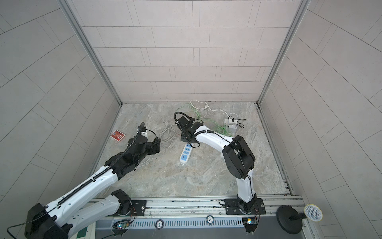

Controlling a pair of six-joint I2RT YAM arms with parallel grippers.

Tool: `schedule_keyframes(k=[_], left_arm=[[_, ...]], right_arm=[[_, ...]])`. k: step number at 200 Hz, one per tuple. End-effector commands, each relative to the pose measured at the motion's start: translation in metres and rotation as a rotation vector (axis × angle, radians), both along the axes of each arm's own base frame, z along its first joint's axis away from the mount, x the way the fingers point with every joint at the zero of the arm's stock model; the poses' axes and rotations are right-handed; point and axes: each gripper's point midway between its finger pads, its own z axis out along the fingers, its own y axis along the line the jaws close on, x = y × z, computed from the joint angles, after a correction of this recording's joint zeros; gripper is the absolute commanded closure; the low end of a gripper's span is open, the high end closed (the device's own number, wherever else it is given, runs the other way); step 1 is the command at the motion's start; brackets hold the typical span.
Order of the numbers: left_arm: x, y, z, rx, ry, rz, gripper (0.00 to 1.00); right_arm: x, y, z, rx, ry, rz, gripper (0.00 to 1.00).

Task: Insert plugs into power strip
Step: Move the socket to the center of the table.

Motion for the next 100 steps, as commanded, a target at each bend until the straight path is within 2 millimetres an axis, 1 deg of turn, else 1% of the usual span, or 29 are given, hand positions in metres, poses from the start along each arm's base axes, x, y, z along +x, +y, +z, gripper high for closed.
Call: schedule_keyframes(k=[1, 27, 43, 60, 85, 100], left_arm=[[-0.001, 0.008, 0.012, 0.006, -0.007, 0.033, 0.13], [-0.002, 0.010, 0.011, 0.012, -0.005, 0.039, 0.13], [-0.002, 0.009, 0.009, 0.010, -0.002, 0.038, 0.13], [-0.003, 0.006, 0.005, 0.004, 0.008, 0.020, 0.13], [-0.003, 0.003, -0.003, 0.006, 0.031, 0.009, 0.13], [-0.003, 0.000, -0.010, -0.003, 0.046, 0.000, 0.13]], right_arm=[[-0.015, -0.006, -0.015, -0.036, 0.030, -0.053, 1.00], [-0.021, -0.010, -0.002, -0.037, -0.015, -0.079, 1.00], [-0.023, -0.015, 0.001, -0.039, -0.024, -0.095, 1.00], [-0.027, -0.020, 0.002, -0.032, -0.024, -0.122, 1.00], [-0.027, -0.021, 0.006, -0.009, -0.042, -0.130, 1.00], [-0.027, -0.022, 0.001, -0.012, -0.024, -0.139, 1.00]])
